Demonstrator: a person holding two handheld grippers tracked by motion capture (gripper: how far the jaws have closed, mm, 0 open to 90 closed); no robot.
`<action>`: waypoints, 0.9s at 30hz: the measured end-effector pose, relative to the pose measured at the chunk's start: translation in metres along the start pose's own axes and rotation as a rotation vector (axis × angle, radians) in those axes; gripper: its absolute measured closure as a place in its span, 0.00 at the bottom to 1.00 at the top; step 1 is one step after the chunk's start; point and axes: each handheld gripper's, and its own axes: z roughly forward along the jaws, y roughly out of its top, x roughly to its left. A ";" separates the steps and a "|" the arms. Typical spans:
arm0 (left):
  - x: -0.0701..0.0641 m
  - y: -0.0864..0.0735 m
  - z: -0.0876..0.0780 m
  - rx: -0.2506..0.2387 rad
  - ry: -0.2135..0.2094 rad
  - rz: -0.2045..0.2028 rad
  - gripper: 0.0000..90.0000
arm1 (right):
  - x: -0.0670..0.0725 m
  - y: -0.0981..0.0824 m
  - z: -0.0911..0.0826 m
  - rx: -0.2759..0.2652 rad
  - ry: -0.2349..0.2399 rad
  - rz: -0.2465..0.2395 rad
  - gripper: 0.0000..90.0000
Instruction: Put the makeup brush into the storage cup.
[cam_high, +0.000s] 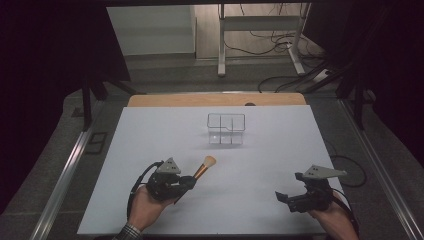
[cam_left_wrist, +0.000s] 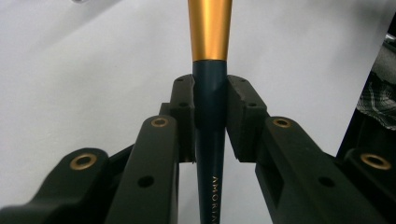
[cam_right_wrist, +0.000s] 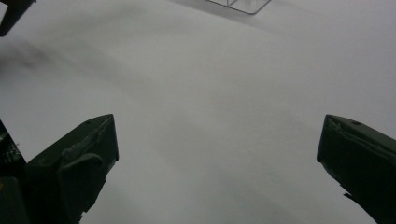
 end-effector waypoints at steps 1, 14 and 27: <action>0.000 0.000 0.000 -0.002 -0.001 -0.001 0.83 | 0.000 0.000 0.000 -0.003 0.006 0.002 0.00; -0.007 -0.004 0.000 -0.033 -0.005 -0.015 0.83 | 0.007 0.008 0.009 -0.007 0.116 0.039 0.00; -0.011 -0.003 -0.001 -0.074 -0.010 -0.017 0.83 | 0.016 0.016 0.017 -0.041 0.149 0.044 0.00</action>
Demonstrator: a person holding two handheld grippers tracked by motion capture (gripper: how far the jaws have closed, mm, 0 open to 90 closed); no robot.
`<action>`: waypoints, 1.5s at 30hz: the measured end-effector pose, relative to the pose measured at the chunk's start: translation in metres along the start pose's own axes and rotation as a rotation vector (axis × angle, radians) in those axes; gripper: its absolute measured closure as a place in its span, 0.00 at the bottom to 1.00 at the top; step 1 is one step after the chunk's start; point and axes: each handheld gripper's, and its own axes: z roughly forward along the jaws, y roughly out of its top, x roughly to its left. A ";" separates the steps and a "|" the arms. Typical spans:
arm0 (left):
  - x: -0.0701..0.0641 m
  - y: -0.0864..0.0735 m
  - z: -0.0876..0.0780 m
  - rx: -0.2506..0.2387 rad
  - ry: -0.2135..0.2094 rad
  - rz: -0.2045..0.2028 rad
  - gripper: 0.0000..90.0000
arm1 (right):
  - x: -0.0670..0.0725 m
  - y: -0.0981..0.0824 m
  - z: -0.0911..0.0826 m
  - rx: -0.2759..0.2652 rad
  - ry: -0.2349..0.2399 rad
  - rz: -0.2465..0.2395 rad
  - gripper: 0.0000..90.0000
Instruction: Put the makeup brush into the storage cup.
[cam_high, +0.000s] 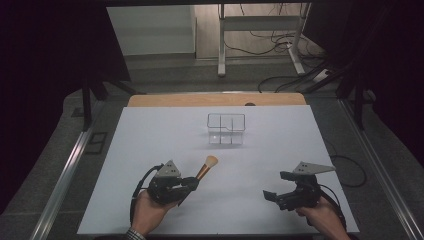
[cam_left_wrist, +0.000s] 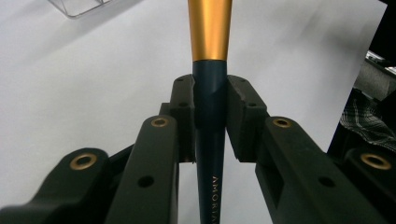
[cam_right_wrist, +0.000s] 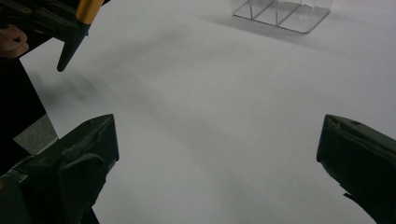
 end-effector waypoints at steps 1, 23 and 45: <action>0.000 0.000 0.000 -0.002 -0.001 0.001 0.83 | 0.000 0.001 0.001 -0.003 0.004 0.003 0.00; -0.001 0.005 0.002 -0.045 -0.030 0.000 0.83 | 0.009 0.022 0.017 -0.095 0.093 0.059 0.01; -0.010 0.014 0.011 -0.060 -0.033 0.017 0.83 | 0.030 0.041 0.043 -0.089 0.150 0.096 0.00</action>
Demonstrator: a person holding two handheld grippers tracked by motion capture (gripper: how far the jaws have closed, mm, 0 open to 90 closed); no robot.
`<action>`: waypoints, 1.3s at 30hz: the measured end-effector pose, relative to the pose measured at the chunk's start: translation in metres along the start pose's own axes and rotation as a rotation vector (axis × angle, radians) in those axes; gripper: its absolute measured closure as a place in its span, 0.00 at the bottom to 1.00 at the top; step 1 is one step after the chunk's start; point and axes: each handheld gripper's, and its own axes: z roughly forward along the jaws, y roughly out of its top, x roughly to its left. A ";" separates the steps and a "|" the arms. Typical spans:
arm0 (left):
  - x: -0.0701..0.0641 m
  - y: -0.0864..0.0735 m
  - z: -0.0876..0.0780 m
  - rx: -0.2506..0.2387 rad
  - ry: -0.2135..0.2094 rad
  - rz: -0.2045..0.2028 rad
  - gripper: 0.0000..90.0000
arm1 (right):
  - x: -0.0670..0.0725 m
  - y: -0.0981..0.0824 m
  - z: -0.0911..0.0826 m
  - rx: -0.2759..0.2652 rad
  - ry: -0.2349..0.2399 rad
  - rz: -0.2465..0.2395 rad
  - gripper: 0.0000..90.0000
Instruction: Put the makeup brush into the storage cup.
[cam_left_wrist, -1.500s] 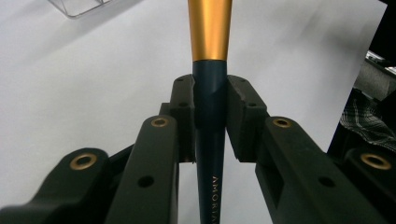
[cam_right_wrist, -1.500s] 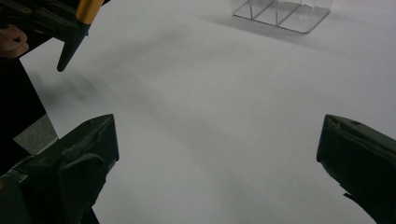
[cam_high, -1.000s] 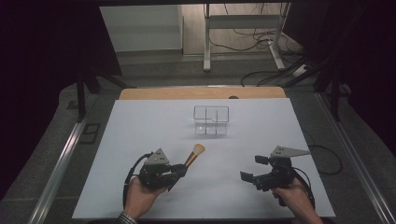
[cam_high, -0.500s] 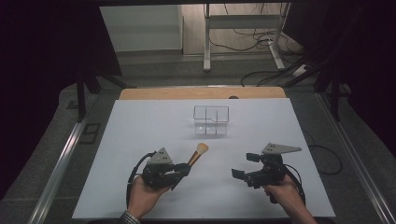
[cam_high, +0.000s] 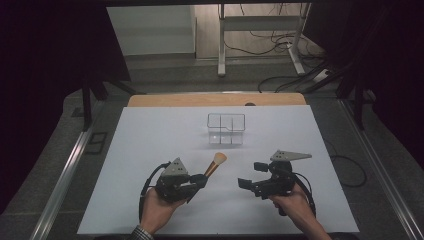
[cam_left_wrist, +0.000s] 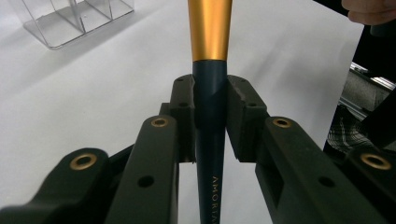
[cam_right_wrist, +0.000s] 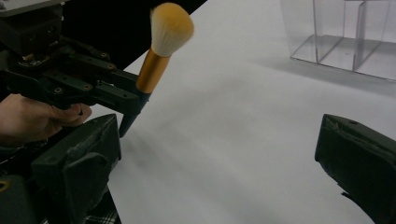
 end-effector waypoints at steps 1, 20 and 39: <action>0.000 0.000 0.000 -0.001 -0.001 0.000 0.83 | 0.001 0.001 0.001 0.002 0.002 0.001 0.00; -0.005 0.003 0.007 -0.009 -0.009 0.000 0.83 | 0.015 0.005 0.027 0.008 0.025 0.026 0.00; -0.010 0.005 0.011 -0.006 -0.013 0.015 0.83 | 0.024 0.011 0.046 0.015 0.051 0.048 0.01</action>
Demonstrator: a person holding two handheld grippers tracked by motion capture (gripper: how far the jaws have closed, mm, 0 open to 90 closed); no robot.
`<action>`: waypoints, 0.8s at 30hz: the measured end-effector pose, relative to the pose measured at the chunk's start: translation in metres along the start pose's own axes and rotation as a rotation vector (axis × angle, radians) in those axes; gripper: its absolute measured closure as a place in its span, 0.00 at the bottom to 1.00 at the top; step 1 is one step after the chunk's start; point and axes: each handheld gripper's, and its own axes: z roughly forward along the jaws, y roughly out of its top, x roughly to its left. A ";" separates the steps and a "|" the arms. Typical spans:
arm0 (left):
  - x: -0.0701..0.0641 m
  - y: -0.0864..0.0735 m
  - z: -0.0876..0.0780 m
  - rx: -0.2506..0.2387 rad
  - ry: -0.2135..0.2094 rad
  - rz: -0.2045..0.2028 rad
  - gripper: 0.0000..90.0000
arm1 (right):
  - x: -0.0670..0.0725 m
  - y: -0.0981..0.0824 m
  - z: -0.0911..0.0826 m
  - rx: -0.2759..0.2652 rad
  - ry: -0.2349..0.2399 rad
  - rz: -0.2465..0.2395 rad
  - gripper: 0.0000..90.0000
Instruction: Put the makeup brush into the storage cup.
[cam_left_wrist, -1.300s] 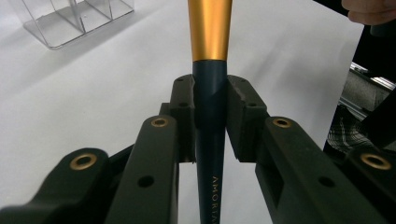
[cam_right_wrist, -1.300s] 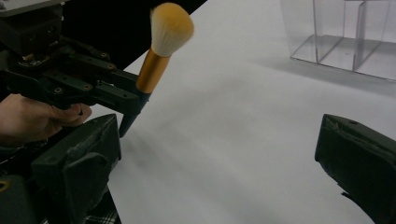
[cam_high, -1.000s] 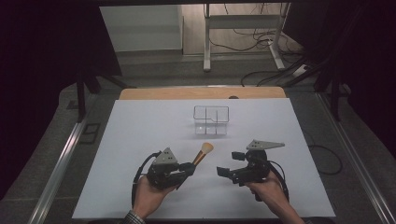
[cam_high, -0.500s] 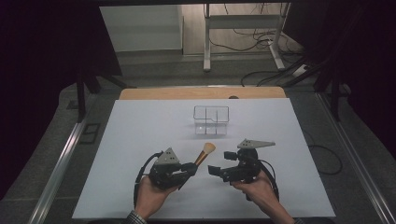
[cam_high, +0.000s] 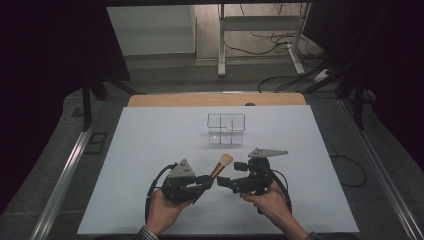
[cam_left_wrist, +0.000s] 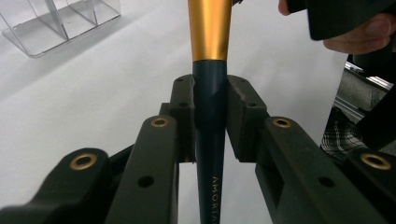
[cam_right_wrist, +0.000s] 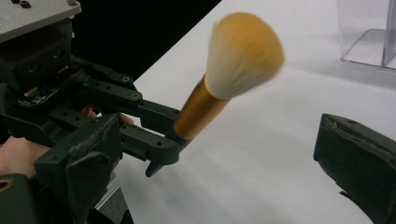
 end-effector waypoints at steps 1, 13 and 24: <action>0.000 0.000 0.000 0.000 0.000 0.000 0.83 | 0.000 0.000 0.001 0.000 0.001 0.000 0.01; -0.001 0.000 0.000 -0.002 -0.001 0.003 0.83 | 0.003 0.002 0.010 0.005 0.002 0.009 0.12; -0.003 0.001 0.001 -0.001 -0.005 0.011 0.83 | 0.005 0.004 0.010 0.013 0.048 0.030 0.50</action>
